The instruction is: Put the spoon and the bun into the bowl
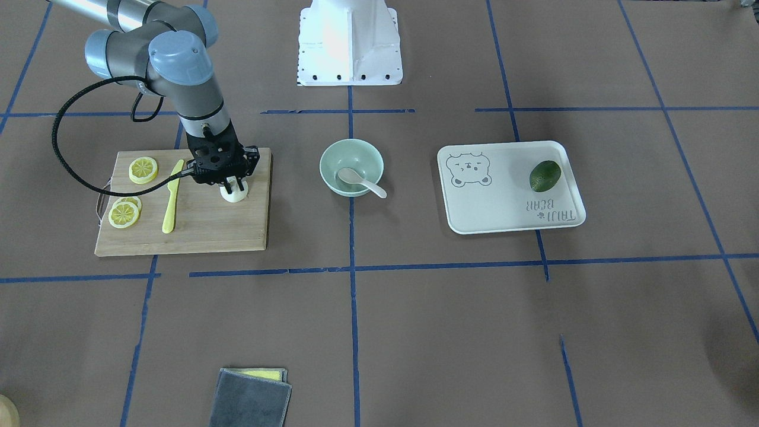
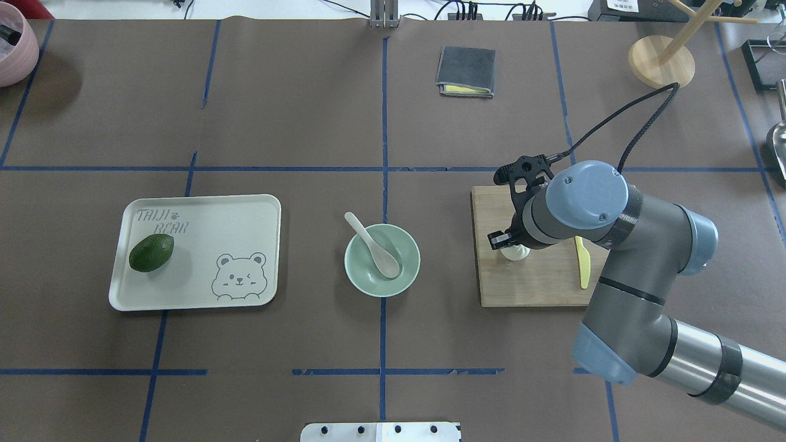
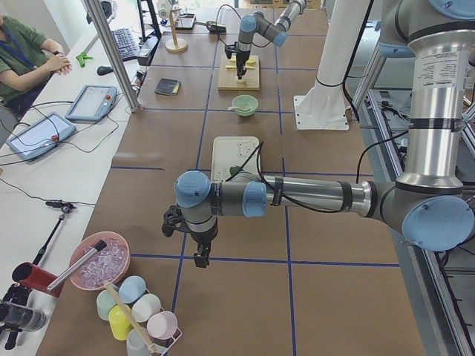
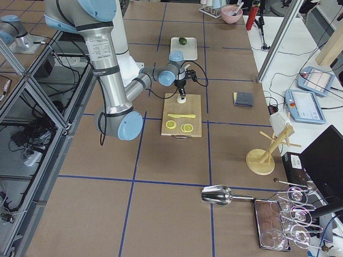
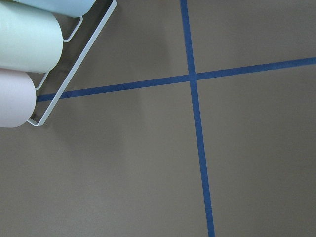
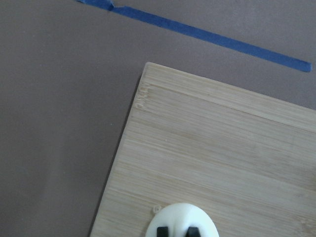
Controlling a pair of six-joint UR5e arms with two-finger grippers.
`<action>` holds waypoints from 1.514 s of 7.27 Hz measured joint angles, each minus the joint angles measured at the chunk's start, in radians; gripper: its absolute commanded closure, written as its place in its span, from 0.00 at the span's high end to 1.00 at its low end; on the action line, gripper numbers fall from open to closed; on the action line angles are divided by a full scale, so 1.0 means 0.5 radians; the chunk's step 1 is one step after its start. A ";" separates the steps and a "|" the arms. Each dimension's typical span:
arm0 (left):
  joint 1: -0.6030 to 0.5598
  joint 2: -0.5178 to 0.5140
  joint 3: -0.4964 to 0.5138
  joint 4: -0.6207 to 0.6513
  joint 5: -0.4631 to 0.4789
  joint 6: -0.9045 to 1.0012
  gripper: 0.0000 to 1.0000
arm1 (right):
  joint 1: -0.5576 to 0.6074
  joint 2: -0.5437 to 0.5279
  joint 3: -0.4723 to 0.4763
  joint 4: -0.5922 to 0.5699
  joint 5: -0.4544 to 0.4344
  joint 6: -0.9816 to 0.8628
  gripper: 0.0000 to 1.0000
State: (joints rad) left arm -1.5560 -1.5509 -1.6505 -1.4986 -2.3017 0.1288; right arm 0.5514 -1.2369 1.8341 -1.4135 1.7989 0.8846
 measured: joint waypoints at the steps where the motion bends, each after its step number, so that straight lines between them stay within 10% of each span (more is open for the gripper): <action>1: 0.001 0.001 0.000 0.000 -0.005 0.000 1.00 | -0.004 0.015 0.020 -0.010 0.005 0.006 0.00; 6: -0.002 0.006 0.000 0.000 -0.033 0.000 1.00 | -0.165 0.812 -0.105 -0.614 -0.072 0.455 0.00; 7: -0.002 0.006 -0.001 0.000 -0.036 0.000 1.00 | -0.236 0.889 -0.172 -0.630 -0.135 0.512 0.99; 11: -0.004 0.013 -0.004 -0.001 -0.080 0.002 1.00 | -0.285 0.934 -0.202 -0.632 -0.285 0.498 1.00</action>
State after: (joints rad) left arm -1.5580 -1.5446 -1.6524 -1.4989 -2.3417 0.1300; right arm 0.4090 -0.7697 1.7330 -1.7295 1.6563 1.1338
